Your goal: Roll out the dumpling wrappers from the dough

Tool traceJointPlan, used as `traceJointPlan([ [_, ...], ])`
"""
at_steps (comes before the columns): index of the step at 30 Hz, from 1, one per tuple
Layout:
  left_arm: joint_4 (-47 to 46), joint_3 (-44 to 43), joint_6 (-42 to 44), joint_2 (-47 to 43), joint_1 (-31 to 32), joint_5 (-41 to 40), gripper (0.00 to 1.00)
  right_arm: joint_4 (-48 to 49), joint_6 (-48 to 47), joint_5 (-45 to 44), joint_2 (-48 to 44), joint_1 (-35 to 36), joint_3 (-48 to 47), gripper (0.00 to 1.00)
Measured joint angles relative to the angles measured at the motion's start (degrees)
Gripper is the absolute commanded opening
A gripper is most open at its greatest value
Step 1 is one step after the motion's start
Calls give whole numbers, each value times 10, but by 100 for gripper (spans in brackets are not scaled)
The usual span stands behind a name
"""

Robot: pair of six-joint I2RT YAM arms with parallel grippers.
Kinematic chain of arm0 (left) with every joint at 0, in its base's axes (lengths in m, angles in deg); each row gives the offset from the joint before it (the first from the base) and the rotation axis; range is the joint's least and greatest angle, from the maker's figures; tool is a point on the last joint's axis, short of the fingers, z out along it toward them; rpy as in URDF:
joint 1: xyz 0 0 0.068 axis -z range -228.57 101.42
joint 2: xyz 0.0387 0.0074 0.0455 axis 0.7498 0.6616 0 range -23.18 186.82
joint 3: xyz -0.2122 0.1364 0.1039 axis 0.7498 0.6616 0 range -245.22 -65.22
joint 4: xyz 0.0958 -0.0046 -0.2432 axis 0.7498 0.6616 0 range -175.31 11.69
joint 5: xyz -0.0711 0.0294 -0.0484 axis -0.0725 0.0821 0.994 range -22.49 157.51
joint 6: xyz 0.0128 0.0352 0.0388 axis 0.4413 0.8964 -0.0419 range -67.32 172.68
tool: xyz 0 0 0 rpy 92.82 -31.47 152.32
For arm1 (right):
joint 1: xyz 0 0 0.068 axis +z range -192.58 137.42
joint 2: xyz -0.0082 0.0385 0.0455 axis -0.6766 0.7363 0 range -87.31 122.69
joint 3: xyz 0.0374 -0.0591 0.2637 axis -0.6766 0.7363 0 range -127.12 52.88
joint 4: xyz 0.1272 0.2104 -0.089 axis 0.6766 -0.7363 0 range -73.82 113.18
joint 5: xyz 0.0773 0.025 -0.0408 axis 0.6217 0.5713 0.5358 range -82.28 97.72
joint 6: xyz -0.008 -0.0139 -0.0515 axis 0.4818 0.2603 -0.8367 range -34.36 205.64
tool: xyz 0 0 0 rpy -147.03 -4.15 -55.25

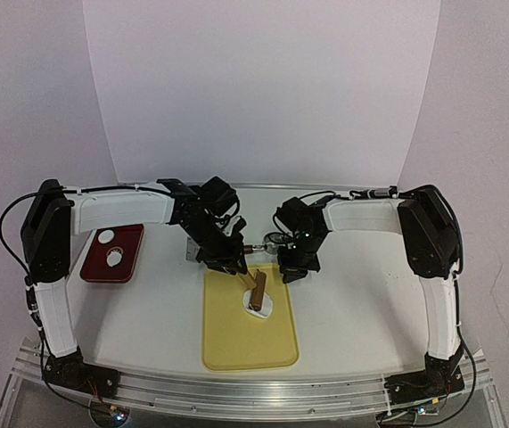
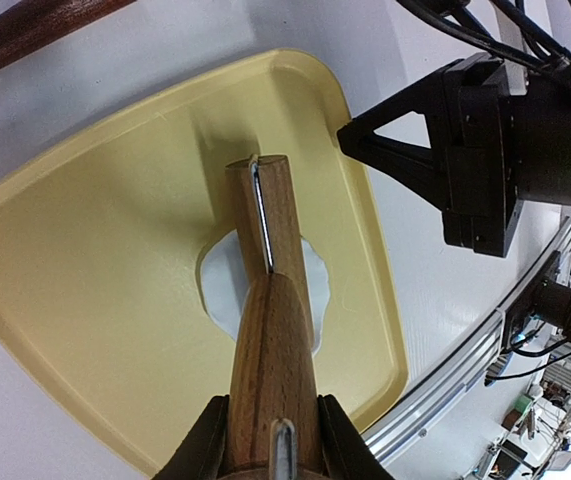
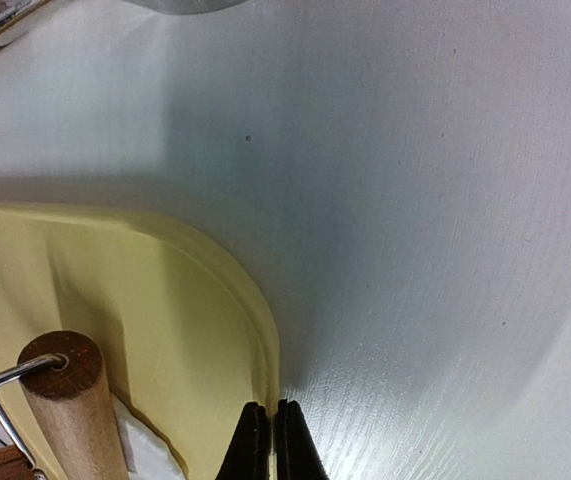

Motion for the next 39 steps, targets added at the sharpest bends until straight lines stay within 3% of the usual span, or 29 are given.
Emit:
traceJointPlan([
  [39,-97,121,54,-62,11,29,0,-30,-2,21,22,-6,-35,0],
])
